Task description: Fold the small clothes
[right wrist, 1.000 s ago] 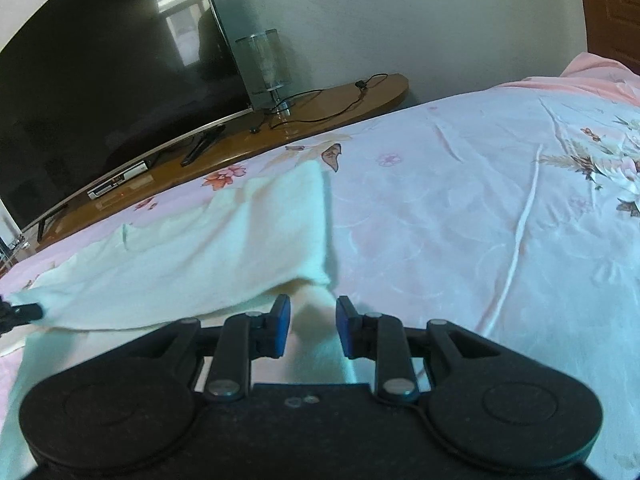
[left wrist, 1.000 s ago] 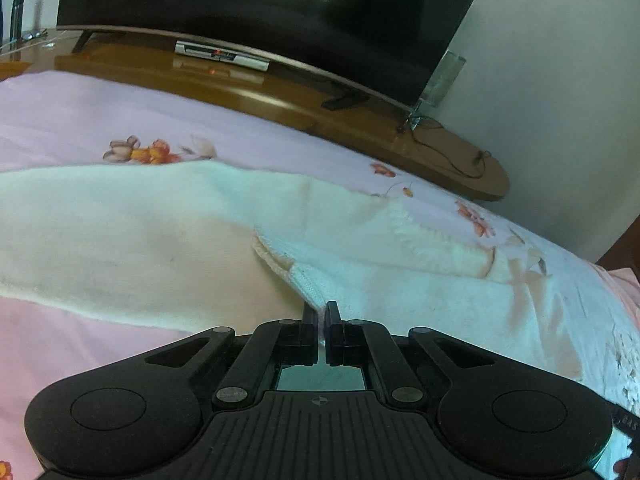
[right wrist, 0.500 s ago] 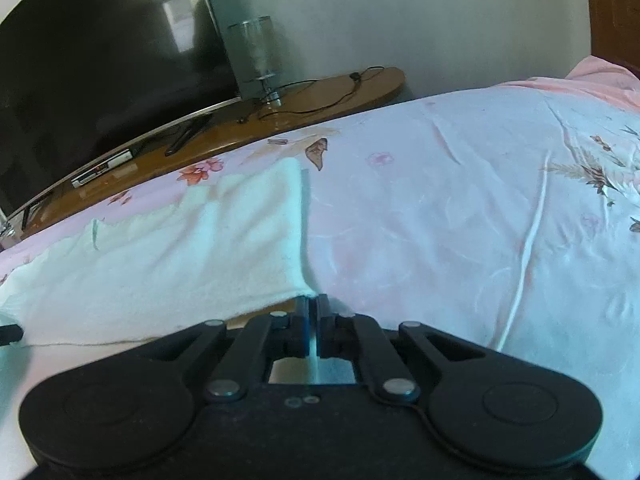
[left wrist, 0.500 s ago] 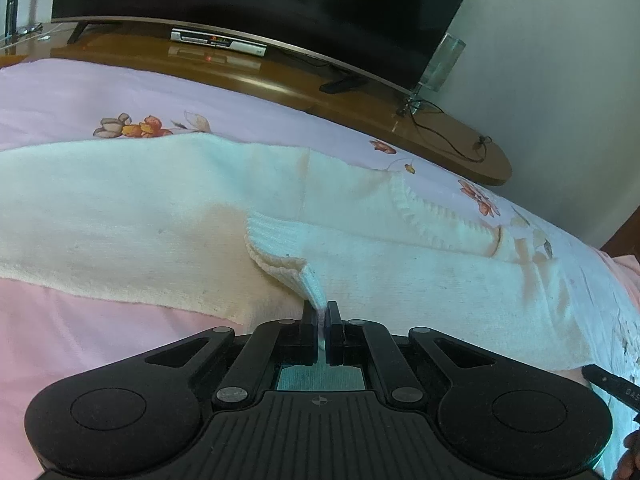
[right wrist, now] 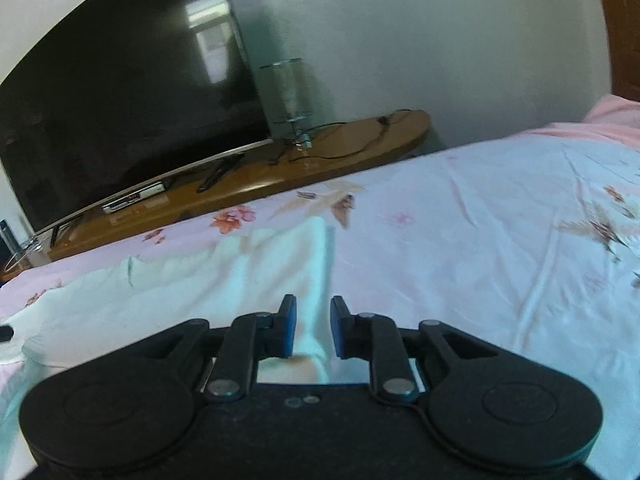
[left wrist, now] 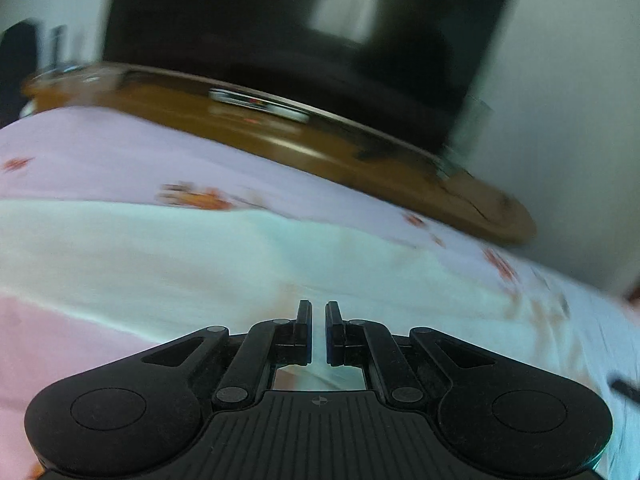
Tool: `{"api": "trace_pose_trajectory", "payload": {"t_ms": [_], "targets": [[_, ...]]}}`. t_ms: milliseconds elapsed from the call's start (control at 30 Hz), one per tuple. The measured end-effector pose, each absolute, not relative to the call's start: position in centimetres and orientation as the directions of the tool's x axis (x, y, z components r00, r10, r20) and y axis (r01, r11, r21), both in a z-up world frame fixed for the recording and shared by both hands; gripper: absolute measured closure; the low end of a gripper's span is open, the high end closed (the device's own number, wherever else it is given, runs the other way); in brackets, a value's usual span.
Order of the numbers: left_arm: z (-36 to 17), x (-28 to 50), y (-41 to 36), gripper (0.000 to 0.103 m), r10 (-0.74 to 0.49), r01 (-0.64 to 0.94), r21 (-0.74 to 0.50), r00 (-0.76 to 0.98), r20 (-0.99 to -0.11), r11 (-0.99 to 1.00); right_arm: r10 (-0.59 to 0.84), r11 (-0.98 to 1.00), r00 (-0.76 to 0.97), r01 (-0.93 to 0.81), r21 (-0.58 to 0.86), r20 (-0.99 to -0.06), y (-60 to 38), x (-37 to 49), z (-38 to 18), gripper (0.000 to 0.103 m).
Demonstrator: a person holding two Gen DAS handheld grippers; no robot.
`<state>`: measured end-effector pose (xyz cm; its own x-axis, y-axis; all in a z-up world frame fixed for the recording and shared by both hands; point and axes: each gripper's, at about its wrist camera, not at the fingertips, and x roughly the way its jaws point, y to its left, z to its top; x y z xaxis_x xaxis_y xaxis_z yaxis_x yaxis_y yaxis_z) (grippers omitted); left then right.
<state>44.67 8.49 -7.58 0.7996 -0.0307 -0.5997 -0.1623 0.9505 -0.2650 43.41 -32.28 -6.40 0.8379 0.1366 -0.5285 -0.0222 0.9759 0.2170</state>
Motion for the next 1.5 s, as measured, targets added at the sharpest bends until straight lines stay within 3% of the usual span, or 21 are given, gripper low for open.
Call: {"api": "trace_pose_trajectory", "payload": {"t_ms": [100,167,233,367,500,533,600,633,667,700,767,900,1000,1033,1100,1200,1333,1433,1500], "targets": [[-9.1,46.0,6.2,0.099,-0.039,-0.113,-0.200,0.777,-0.628,0.973,0.166,0.983,0.819,-0.095,0.156,-0.549,-30.8,45.1,-7.4,0.082],[-10.5,46.6,6.9,0.099,-0.029,-0.147,-0.213,0.756,-0.654,0.966,0.093,0.995,0.772,-0.049,0.088,-0.628,-31.1,46.9,-9.1,0.081],[-10.2,46.5,7.9,0.099,-0.028,-0.170,-0.248,0.770,-0.637,0.954,0.128,0.987,0.767,-0.038,0.154,-0.628,-32.8,47.6,-9.3,0.081],[-9.1,48.1,7.0,0.098,-0.021,-0.152,-0.223,0.783,-0.622,0.963,0.105,0.993,0.827,-0.058,0.102,-0.553,-32.4,48.6,-6.9,0.078],[-8.5,49.4,5.9,0.096,-0.003,-0.130,-0.174,0.793,-0.609,0.976,0.101,0.995,0.824,-0.076,0.067,-0.558,-30.5,52.4,-6.7,0.079],[-8.5,49.8,5.7,0.093,-0.005,-0.120,-0.164,0.792,-0.610,0.979,0.096,0.995,0.824,-0.074,0.061,-0.558,-30.2,53.2,-6.8,0.078],[-9.0,50.2,5.5,0.073,0.008,-0.113,-0.129,0.783,-0.622,0.985,0.079,0.997,0.818,-0.069,0.040,-0.570,-29.8,54.8,-7.3,0.076],[-9.6,50.6,5.5,0.057,0.040,-0.130,-0.095,0.769,-0.638,0.987,0.083,0.996,0.806,-0.079,0.032,-0.586,-29.8,55.5,-7.8,0.081],[-9.9,50.7,5.5,0.054,0.061,-0.136,-0.067,0.762,-0.645,0.988,0.037,0.999,0.778,-0.051,-0.004,-0.628,-29.8,56.5,-8.8,0.093],[-10.2,50.6,5.4,0.053,0.070,-0.123,-0.040,0.771,-0.633,0.992,0.006,1.000,0.770,-0.022,-0.017,-0.638,-30.3,56.6,-9.4,0.092],[-10.7,50.4,5.0,0.034,0.112,-0.124,0.024,0.772,-0.626,0.992,0.018,0.999,0.772,0.009,0.039,-0.636,-32.0,56.8,-9.6,0.086],[-10.0,49.4,5.3,0.034,0.132,-0.162,0.007,0.774,-0.619,0.987,0.008,1.000,0.768,-0.010,0.000,-0.641,-31.5,55.3,-8.5,0.082],[-10.4,49.3,5.0,0.027,0.159,-0.157,0.060,0.754,-0.638,0.986,0.036,0.998,0.801,-0.055,-0.014,-0.598,-30.8,53.1,-8.1,0.079],[-9.8,49.1,5.3,0.027,0.168,-0.168,0.063,0.743,-0.648,0.984,0.015,0.997,0.760,-0.061,-0.048,-0.650,-30.4,53.4,-9.2,0.079],[-8.3,47.1,6.7,0.027,0.199,-0.205,0.060,0.769,-0.608,0.977,-0.003,0.997,0.769,-0.045,-0.058,-0.639,-30.5,52.5,-9.0,0.078],[-7.0,42.3,11.5,0.027,0.227,-0.275,-0.004,0.804,-0.550,0.961,0.039,0.999,0.834,-0.051,-0.006,-0.551,-30.9,48.4,-6.6,0.073],[-7.1,37.1,21.1,0.028,0.305,-0.456,-0.118,0.744,-0.594,0.882,0.044,0.999,0.815,-0.054,-0.001,-0.577,-31.6,44.1,-6.6,0.069],[-7.7,33.9,27.9,0.049,0.318,-0.569,-0.262,0.720,-0.617,0.779,0.028,0.999,0.796,-0.001,0.045,-0.604,-33.1,41.3,-7.0,0.069],[-8.8,32.2,32.3,0.055,0.275,-0.619,-0.418,0.724,-0.633,0.665,0.014,0.995,0.788,0.049,0.085,-0.615,-33.5,40.1,-7.2,0.069]]}}
